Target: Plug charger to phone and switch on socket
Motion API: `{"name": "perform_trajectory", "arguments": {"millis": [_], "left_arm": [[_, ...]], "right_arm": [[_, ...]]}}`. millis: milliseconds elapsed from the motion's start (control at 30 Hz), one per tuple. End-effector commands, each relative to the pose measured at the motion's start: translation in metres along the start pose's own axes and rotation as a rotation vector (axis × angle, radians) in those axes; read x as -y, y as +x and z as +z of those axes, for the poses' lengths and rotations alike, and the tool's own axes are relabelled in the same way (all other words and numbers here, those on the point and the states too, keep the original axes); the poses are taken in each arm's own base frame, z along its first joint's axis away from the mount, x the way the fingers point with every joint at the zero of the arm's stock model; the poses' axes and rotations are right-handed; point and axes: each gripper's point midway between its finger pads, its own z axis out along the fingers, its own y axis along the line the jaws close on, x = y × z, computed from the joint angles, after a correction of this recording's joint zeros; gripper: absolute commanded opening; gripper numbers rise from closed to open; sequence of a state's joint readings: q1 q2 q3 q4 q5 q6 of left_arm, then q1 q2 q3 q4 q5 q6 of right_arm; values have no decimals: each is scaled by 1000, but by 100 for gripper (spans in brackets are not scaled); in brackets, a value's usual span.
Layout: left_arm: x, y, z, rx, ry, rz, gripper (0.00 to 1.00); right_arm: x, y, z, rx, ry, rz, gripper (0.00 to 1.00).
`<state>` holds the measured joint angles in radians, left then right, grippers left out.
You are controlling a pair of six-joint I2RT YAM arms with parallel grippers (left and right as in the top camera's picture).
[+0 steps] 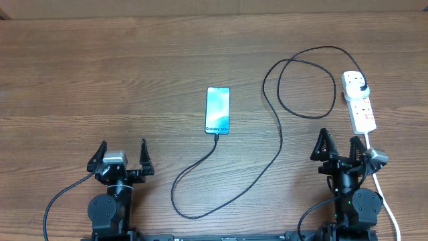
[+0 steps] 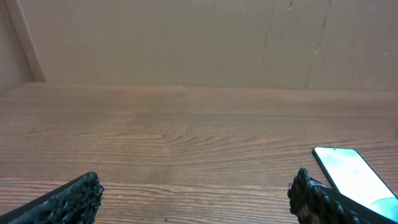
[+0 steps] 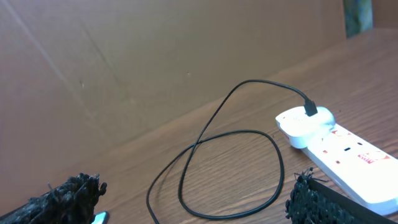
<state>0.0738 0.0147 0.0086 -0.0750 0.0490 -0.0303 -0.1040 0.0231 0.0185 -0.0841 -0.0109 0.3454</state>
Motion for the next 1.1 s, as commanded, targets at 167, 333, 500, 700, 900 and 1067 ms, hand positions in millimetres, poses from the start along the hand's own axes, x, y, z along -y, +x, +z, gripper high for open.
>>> {"name": "perform_trajectory", "arguments": {"millis": [167, 333, 500, 700, 900, 1067], "left_arm": [[-1, -1, 0, 7, -2, -18, 100], [-1, -1, 0, 7, -2, -18, 99], [-1, -1, 0, 7, -2, -18, 99], [-1, -1, 0, 7, -2, -18, 100], [-1, -1, 0, 7, -2, -18, 100], [-1, -1, 0, 7, -2, -18, 100]], "right_arm": [[-18, 8, -1, -16, -94, -208, 100], [-26, 11, -2, -26, -124, -227, 100], [-32, 14, -3, -31, -153, -279, 100], [-38, 17, -4, -37, -185, -302, 100], [-43, 18, -5, -41, -215, -306, 100], [-54, 21, -8, -40, -288, -394, 100]]}}
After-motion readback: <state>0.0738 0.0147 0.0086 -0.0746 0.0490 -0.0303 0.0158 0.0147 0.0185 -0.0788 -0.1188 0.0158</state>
